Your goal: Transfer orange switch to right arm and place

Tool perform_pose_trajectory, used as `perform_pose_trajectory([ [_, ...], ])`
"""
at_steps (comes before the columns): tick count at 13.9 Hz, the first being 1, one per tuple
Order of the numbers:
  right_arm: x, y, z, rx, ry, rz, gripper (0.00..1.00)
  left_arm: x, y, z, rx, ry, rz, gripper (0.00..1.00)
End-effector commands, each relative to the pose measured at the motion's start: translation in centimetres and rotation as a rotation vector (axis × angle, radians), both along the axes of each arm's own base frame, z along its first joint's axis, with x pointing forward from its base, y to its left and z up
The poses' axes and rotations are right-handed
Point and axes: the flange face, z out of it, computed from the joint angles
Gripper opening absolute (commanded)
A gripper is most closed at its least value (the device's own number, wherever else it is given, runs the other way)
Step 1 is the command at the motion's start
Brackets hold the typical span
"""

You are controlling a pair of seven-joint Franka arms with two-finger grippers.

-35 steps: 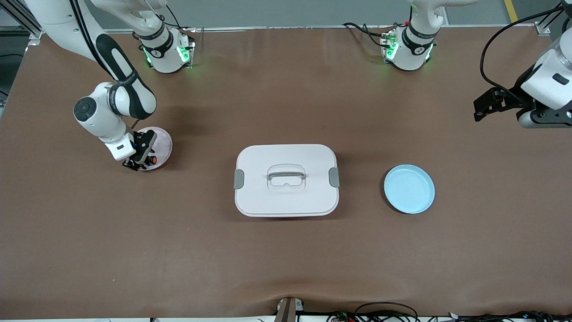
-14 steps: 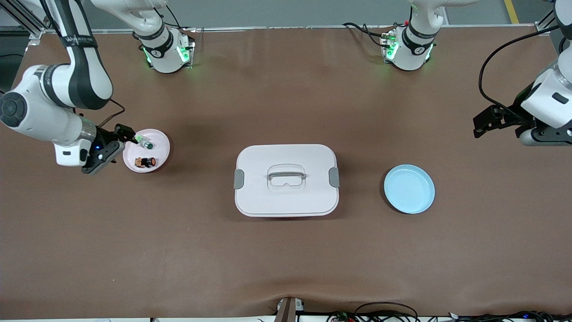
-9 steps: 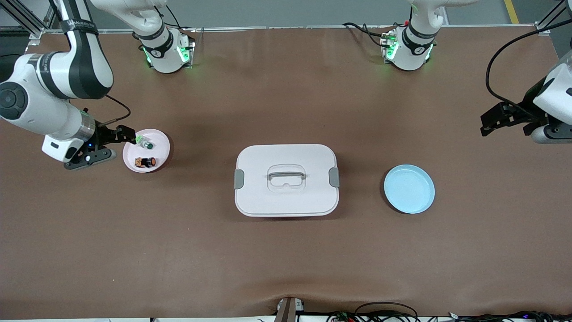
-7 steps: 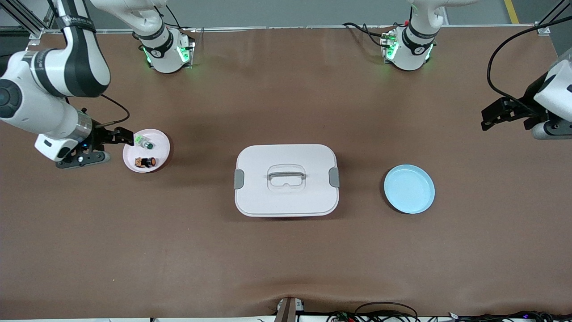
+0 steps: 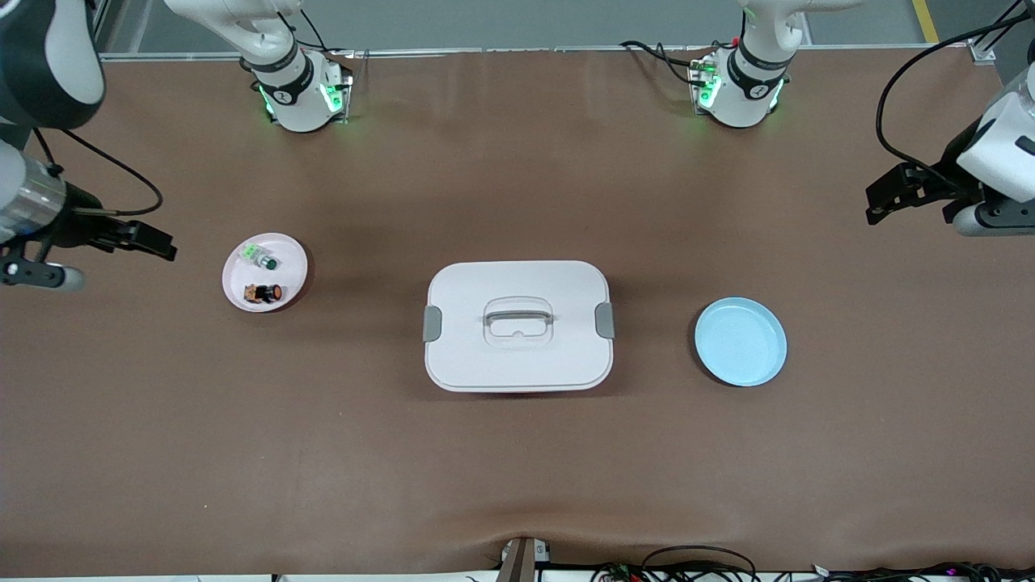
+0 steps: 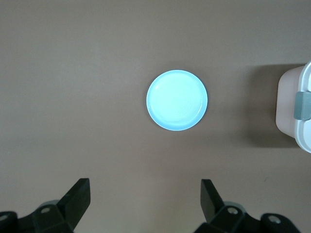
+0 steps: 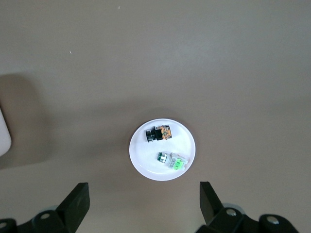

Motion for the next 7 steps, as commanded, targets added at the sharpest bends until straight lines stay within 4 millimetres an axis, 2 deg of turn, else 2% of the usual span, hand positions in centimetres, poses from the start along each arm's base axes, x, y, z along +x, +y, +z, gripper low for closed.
perform_pose_trajectory([
  [1, 0.0, -0.9, 3.6, -0.006, -0.007, -0.016, 1.0, -1.0, -0.4, 0.5, -0.014, -0.027, 0.007, 1.0],
  [5, -1.3, -1.4, 5.9, -0.018, -0.017, -0.02, 1.0, 0.1, 0.0, 1.5, -0.028, -0.045, 0.008, 1.0],
  [6, -1.6, -1.9, 6.6, -0.017, -0.015, -0.033, 1.0, 0.1, 0.2, 1.7, -0.054, -0.046, 0.017, 1.0],
  [7, -2.0, -3.3, 7.8, 0.003, -0.033, -0.063, 1.0, 0.1, 0.2, 1.7, -0.074, -0.044, 0.023, 1.0],
])
